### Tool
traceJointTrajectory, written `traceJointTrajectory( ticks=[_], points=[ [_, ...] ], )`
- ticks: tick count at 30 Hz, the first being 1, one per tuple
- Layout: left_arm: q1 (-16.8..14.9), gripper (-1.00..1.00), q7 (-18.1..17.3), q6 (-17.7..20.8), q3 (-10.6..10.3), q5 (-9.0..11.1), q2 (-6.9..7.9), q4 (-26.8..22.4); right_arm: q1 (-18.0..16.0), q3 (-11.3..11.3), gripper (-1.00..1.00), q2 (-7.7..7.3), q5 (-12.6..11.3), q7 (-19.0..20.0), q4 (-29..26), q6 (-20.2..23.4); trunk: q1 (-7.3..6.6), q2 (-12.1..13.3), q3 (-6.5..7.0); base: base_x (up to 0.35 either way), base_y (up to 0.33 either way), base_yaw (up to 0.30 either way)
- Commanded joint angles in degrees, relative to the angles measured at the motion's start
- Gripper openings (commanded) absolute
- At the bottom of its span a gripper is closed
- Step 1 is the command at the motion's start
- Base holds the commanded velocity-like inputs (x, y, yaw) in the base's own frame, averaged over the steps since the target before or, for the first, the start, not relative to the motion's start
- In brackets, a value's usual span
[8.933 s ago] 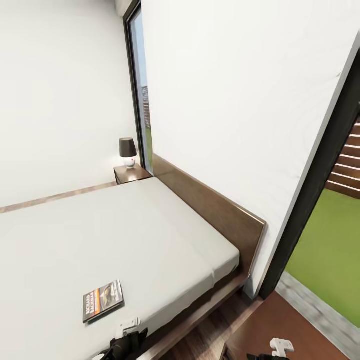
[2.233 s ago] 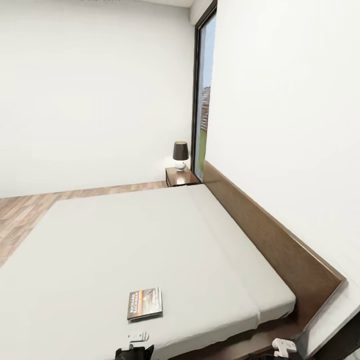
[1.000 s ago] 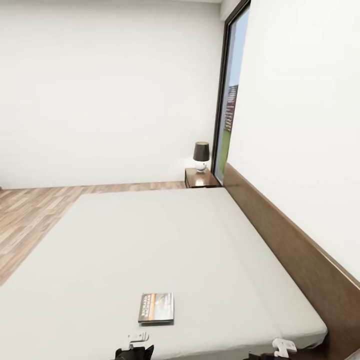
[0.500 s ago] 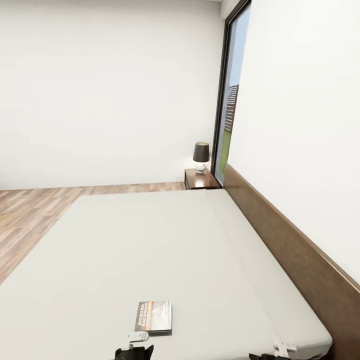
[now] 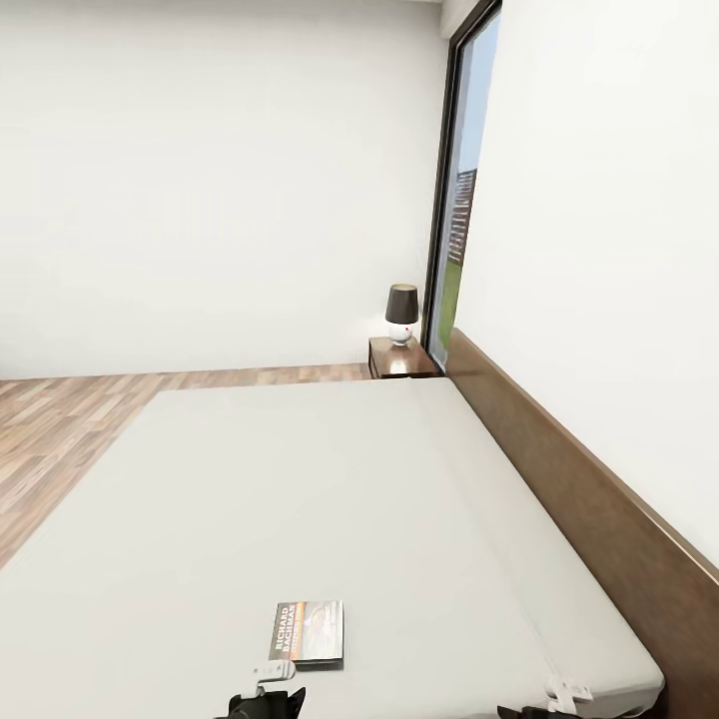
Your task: In the bedroom, move the book from the bed onto either nightstand, and place the two sandals side by side next to the bed.
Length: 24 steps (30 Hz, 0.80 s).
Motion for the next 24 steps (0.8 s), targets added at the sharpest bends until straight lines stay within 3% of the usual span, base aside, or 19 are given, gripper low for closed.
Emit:
traceJointTrajectory(
  ticks=[1,17,19,20,22,24],
  points=[
    [-0.1,1.00,-0.4,-0.1,0.3,0.3,-0.02,0.1,0.0,-0.2,1.00,0.00,-0.3,0.3,0.0,0.1,0.03,-0.1,-0.13,0.000,0.000,0.000],
    [-0.1,1.00,-0.3,-0.1,0.3,0.1,-0.11,0.1,0.0,-0.2,1.00,0.08,-0.3,0.2,0.0,0.1,0.03,-0.1,-0.13,0.000,0.000,0.000],
    [-0.1,1.00,-7.3,0.1,0.4,0.2,0.03,-0.9,0.0,-0.2,1.00,0.08,-0.3,0.2,0.1,0.1,0.03,-0.1,-0.13,0.000,0.000,0.000],
    [-0.1,1.00,-17.1,1.6,0.5,0.2,0.62,-3.4,0.0,-0.2,1.00,0.08,-0.3,0.1,0.1,0.1,0.03,-0.1,-0.13,0.000,0.000,0.000],
    [-0.1,1.00,-26.9,6.6,0.6,0.3,2.31,-8.2,0.0,-0.1,1.00,0.08,-0.3,0.1,0.1,0.1,0.03,-0.1,-0.13,0.000,0.000,0.000],
    [-0.1,1.00,-31.6,10.2,0.6,0.3,3.23,-11.4,0.0,-0.1,1.00,0.08,-0.3,0.1,0.1,0.1,0.03,-0.1,-0.13,0.000,0.000,0.000]
  ],
)
